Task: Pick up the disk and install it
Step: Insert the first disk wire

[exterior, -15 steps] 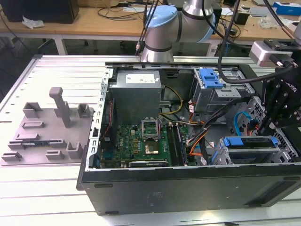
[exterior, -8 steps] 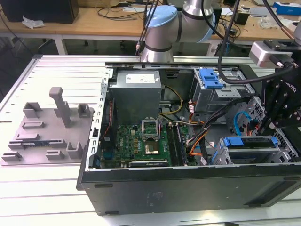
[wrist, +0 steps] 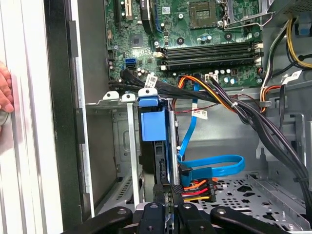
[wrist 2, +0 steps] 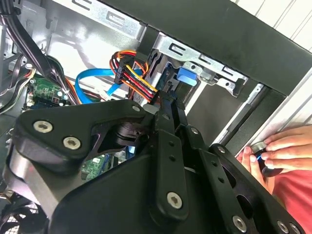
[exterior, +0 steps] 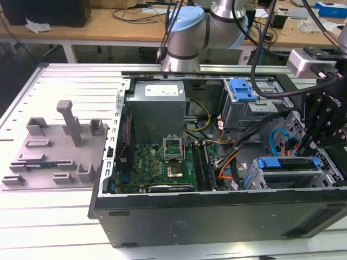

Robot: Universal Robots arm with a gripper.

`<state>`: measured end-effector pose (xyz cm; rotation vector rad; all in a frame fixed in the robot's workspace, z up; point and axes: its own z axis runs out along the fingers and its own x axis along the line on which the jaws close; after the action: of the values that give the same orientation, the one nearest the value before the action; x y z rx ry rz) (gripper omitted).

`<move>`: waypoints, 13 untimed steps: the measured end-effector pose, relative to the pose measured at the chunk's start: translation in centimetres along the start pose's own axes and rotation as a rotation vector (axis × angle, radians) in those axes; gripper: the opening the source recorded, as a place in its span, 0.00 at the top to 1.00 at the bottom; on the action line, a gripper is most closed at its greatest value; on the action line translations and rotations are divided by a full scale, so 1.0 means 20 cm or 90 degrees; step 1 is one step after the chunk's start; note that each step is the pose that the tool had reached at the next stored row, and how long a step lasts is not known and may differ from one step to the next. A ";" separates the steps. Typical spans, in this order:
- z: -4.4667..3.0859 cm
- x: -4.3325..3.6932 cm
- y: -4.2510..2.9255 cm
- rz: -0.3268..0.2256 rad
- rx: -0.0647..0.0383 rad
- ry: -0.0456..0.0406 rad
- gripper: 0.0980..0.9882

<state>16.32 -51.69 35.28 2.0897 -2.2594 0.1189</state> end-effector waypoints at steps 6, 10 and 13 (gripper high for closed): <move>0.010 -0.001 0.000 0.000 0.000 0.0000 0.92; 0.014 -0.001 0.000 0.000 0.000 0.0000 0.92; 0.019 -0.001 0.000 0.000 0.000 0.0000 0.92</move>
<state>16.32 -51.71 34.91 2.0897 -2.2594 0.1189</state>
